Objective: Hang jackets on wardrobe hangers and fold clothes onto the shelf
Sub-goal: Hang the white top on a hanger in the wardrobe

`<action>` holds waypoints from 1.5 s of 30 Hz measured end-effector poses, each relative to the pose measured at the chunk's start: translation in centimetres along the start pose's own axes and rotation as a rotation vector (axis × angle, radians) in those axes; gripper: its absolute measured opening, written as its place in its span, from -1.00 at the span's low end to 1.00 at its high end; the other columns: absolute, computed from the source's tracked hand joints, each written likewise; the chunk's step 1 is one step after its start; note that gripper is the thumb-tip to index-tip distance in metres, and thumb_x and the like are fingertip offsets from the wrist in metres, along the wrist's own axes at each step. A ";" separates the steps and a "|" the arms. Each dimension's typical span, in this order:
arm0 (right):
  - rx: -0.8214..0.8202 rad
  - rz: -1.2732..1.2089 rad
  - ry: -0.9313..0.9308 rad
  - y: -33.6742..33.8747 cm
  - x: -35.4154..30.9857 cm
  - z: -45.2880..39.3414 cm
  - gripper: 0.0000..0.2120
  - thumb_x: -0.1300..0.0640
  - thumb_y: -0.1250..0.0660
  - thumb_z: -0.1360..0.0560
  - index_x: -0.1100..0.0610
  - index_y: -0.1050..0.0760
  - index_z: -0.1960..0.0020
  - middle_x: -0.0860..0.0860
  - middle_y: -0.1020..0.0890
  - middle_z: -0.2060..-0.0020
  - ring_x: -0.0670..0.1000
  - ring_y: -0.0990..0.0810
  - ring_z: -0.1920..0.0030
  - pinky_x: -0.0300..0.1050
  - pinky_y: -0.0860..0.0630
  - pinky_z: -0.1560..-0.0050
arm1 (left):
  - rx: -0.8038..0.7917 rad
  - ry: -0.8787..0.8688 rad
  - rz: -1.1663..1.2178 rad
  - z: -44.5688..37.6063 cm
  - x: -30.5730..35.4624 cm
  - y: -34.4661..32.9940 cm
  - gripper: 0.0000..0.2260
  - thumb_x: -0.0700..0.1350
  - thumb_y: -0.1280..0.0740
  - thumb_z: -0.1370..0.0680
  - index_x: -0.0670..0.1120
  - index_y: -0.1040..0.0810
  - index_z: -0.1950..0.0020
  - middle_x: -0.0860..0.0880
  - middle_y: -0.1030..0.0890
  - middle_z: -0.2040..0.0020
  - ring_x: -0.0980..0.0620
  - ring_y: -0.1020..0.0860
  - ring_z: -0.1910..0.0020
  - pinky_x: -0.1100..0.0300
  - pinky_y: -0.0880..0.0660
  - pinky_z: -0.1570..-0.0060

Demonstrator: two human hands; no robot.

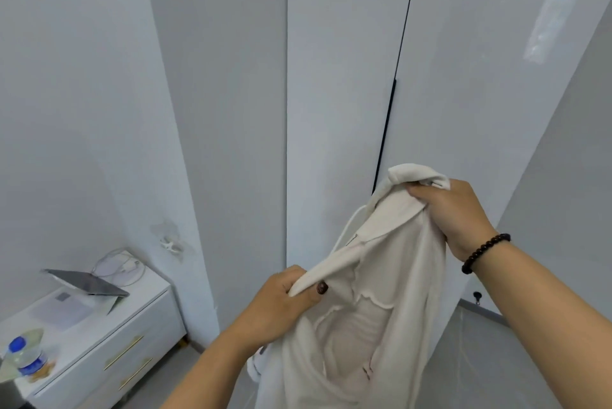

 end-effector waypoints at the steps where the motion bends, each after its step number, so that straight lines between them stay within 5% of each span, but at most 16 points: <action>1: 0.005 -0.003 0.024 -0.5 -0.4 -0.4 -0.92 0.22 -0.35 -0.49 0.13 -0.61 0.15 0.02 -0.66 0.19 0.02 -0.62 0.13 -0.02 -0.53 -0.01 | -0.063 -0.007 0.035 -0.4 0.0 0.4 -0.76 0.25 -0.36 -0.32 0.09 -0.53 0.24 0.19 -0.42 0.34 0.20 -0.35 0.37 0.39 -0.27 0.29; 6: -0.061 0.108 0.188 -3.8 -2.7 -2.1 -0.87 0.20 -0.32 -0.52 0.16 -0.65 0.04 0.03 -0.70 0.06 0.02 -0.65 -0.03 -0.04 -0.53 -0.11 | -0.207 0.114 0.179 -2.2 -1.6 1.8 -0.59 0.26 -0.19 -0.54 0.00 -0.55 0.29 0.13 -0.54 0.35 0.17 -0.47 0.38 0.39 -0.37 0.31; 10: -0.028 0.217 0.209 -5.2 -2.1 -4.3 -0.78 0.16 -0.36 -0.49 0.36 -0.55 0.11 0.19 -0.62 0.23 0.04 -0.56 0.20 -0.06 -0.43 0.14 | 0.004 0.038 0.154 -5.0 -2.8 5.4 -0.41 0.29 -0.35 -0.39 -0.28 -0.42 0.21 -0.04 -0.44 0.29 0.06 -0.41 0.31 0.33 -0.30 0.33; 12: 0.013 0.290 0.188 -5.3 -1.1 -5.6 -0.70 0.15 -0.38 -0.46 0.35 -0.42 0.29 0.15 -0.41 0.37 0.01 -0.37 0.29 -0.11 -0.26 0.24 | 0.141 -0.006 0.143 -6.6 -2.4 7.3 -0.42 0.25 -0.35 -0.43 -0.29 -0.34 0.26 -0.05 -0.36 0.33 0.09 -0.33 0.37 0.36 -0.23 0.41; 15: -0.008 0.527 0.133 -6.0 1.3 -7.4 -0.74 0.15 -0.38 -0.44 0.35 -0.44 0.24 0.07 -0.47 0.37 0.04 -0.41 0.30 -0.12 -0.28 0.27 | 0.272 -0.084 0.146 -9.1 -0.8 9.2 -0.50 0.13 -0.37 -0.49 -0.23 -0.23 0.31 -0.04 -0.25 0.38 0.08 -0.24 0.41 0.33 -0.15 0.46; 17: -0.100 0.638 0.120 -7.2 2.8 -8.3 -0.86 0.11 -0.41 -0.42 0.17 -0.54 0.10 -0.05 -0.58 0.24 -0.02 -0.52 0.21 -0.17 -0.37 0.25 | 0.314 -0.123 0.170 -11.1 0.2 9.7 -0.55 0.02 -0.37 -0.52 -0.19 -0.22 0.33 -0.01 -0.24 0.41 0.10 -0.22 0.43 0.34 -0.15 0.48; 20: -0.380 0.598 0.129 -10.4 4.3 -9.2 -0.42 0.00 -0.50 -0.36 -0.17 -0.36 -0.30 -0.22 -0.45 -0.14 -0.21 -0.45 -0.13 -0.30 -0.38 -0.08 | 0.335 -0.187 0.179 -14.3 2.4 9.6 -0.59 -0.04 -0.38 -0.53 -0.15 -0.23 0.35 0.05 -0.23 0.44 0.13 -0.21 0.45 0.35 -0.17 0.48; 22: -0.571 0.570 0.146 -13.0 4.8 -9.8 -0.22 -0.05 -0.52 -0.33 -0.19 -0.21 -0.44 -0.23 -0.37 -0.27 -0.24 -0.35 -0.28 -0.27 -0.31 -0.26 | 0.298 -0.221 0.189 -16.8 3.8 8.6 -0.58 -0.04 -0.40 -0.51 -0.18 -0.24 0.35 0.01 -0.24 0.43 0.10 -0.22 0.43 0.32 -0.18 0.46; 24: -0.649 0.599 0.234 -15.0 5.1 -11.0 -0.38 0.03 -0.49 -0.37 -0.10 -0.32 -0.36 -0.18 -0.51 -0.19 -0.21 -0.49 -0.16 -0.28 -0.45 -0.16 | 0.274 -0.249 0.180 -19.3 5.0 7.5 -0.57 -0.03 -0.43 -0.48 -0.15 -0.24 0.37 0.03 -0.25 0.45 0.10 -0.23 0.44 0.33 -0.18 0.47; 27: -0.611 0.606 0.315 -16.1 4.7 -14.1 -0.81 0.21 -0.30 -0.41 0.04 -0.44 0.00 -0.04 -0.59 0.18 -0.07 -0.57 0.22 -0.16 -0.55 0.22 | 0.288 -0.256 0.190 -22.6 6.0 7.1 -0.55 0.09 -0.45 -0.36 -0.08 -0.22 0.41 0.03 -0.25 0.45 0.11 -0.24 0.44 0.34 -0.20 0.46; 31: -0.549 0.497 0.405 -15.0 3.3 -20.6 -0.91 0.25 -0.38 -0.38 0.12 -0.54 0.14 -0.03 -0.57 0.23 -0.08 -0.49 0.24 -0.18 -0.47 0.20 | 0.334 -0.228 0.110 -26.4 4.4 9.6 -0.49 0.14 -0.56 -0.32 -0.09 -0.27 0.35 -0.03 -0.27 0.43 0.10 -0.21 0.44 0.35 -0.18 0.47; 35: -0.527 0.409 0.529 -14.9 1.7 -25.1 -0.73 0.41 -0.31 -0.36 0.05 -0.58 0.19 -0.07 -0.58 0.23 -0.16 -0.48 0.24 -0.37 -0.39 0.18 | 0.172 -0.115 -0.035 -29.2 1.5 9.3 -0.60 0.18 -0.54 -0.23 0.01 -0.43 0.19 0.01 -0.49 0.40 0.09 -0.32 0.41 0.33 -0.25 0.39; 38: -0.499 0.377 0.584 -14.9 1.6 -27.4 -0.68 0.47 -0.25 -0.32 0.11 -0.61 0.16 -0.01 -0.58 0.20 -0.11 -0.49 0.20 -0.38 -0.38 0.17 | 0.124 -0.082 -0.089 -31.1 -0.4 9.1 -0.68 0.07 -0.54 -0.31 -0.03 -0.46 0.18 0.01 -0.47 0.37 0.10 -0.36 0.37 0.30 -0.30 0.33; 42: -0.334 0.310 0.579 -13.1 1.7 -30.8 -0.63 0.51 -0.24 -0.30 0.09 -0.62 0.16 -0.01 -0.59 0.20 -0.12 -0.49 0.19 -0.39 -0.37 0.17 | -0.009 0.079 -0.211 -33.7 -5.0 7.7 -0.68 0.08 -0.40 -0.30 -0.08 -0.57 0.05 -0.08 -0.63 0.10 -0.03 -0.59 0.14 0.05 -0.53 0.08; 45: -0.163 0.182 0.492 -10.6 1.8 -33.2 -0.60 0.51 -0.25 -0.32 0.04 -0.63 0.19 -0.04 -0.60 0.19 -0.06 -0.52 0.16 -0.31 -0.45 0.13 | -0.137 0.183 -0.210 -35.3 -8.5 4.8 -0.71 0.06 -0.47 -0.35 -0.01 -0.58 0.00 0.05 -0.65 0.04 0.10 -0.61 0.06 0.18 -0.54 0.02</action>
Point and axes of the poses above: each hand's wrist, its own z-axis away from the middle knuckle, its own y-axis out of the back of the hand, x = y × z, the point moved 6 cm from there along -z, towards the middle knuckle
